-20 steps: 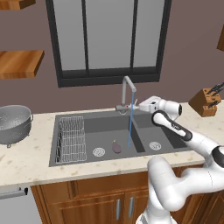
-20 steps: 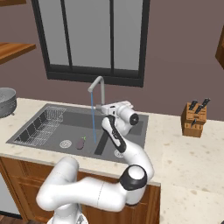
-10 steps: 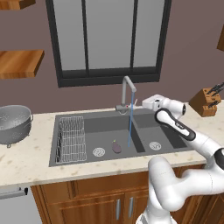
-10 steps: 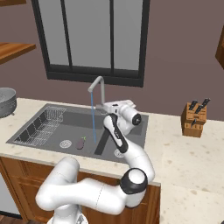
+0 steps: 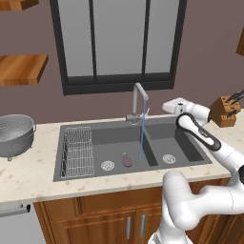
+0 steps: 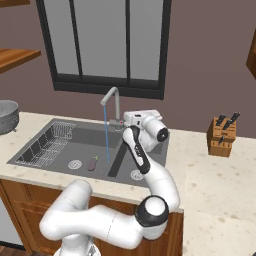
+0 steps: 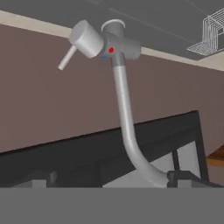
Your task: Turn on the sink faucet. Then move the eggplant from the counter to the sink. Turn off the sink. Move the vegetable from the sink to the pot next to the stove. Finally move the pot to the front left burner.
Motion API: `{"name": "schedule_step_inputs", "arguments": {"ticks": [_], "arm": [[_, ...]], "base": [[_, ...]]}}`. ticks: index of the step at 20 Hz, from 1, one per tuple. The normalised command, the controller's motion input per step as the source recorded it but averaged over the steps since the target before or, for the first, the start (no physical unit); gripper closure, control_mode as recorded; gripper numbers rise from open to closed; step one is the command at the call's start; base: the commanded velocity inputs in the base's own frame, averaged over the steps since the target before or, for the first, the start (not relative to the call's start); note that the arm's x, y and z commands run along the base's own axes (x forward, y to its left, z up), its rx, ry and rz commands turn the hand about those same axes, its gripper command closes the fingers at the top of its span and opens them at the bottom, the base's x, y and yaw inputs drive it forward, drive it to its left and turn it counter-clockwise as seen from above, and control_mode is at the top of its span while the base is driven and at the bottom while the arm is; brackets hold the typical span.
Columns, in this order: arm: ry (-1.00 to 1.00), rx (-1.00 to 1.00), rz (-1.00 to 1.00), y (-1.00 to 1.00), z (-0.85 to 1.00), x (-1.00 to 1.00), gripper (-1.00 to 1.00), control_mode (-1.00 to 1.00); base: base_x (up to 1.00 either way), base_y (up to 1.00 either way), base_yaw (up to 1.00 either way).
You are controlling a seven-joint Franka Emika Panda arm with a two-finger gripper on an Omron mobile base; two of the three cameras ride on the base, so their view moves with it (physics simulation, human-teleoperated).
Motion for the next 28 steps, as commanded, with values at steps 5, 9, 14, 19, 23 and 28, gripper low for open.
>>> {"name": "schedule_step_inputs", "arguments": {"ticks": [5, 9, 14, 19, 23, 28], "arm": [[-0.23, -0.14, 0.0, -0.43, 0.25, -0.19, -1.0, -1.0], [-0.22, -0.14, 0.0, -0.47, 0.35, -0.22, -1.0, -1.0], [0.04, -0.02, -0.06, -0.49, 0.51, -0.03, -1.0, -1.0], [0.07, 0.0, -0.13, -0.34, 0.63, -0.25, -1.0, -1.0], [0.01, 0.0, -0.1, -0.17, 0.67, -0.42, -1.0, -1.0], [0.03, 0.0, -0.07, -0.01, 0.67, -0.51, -1.0, -1.0]], "base": [[0.0, 0.0, 0.0], [0.0, 0.0, 0.0], [0.0, 0.0, 0.0], [0.0, 0.0, 0.0], [0.0, 0.0, 0.0], [0.0, 0.0, 0.0]]}}
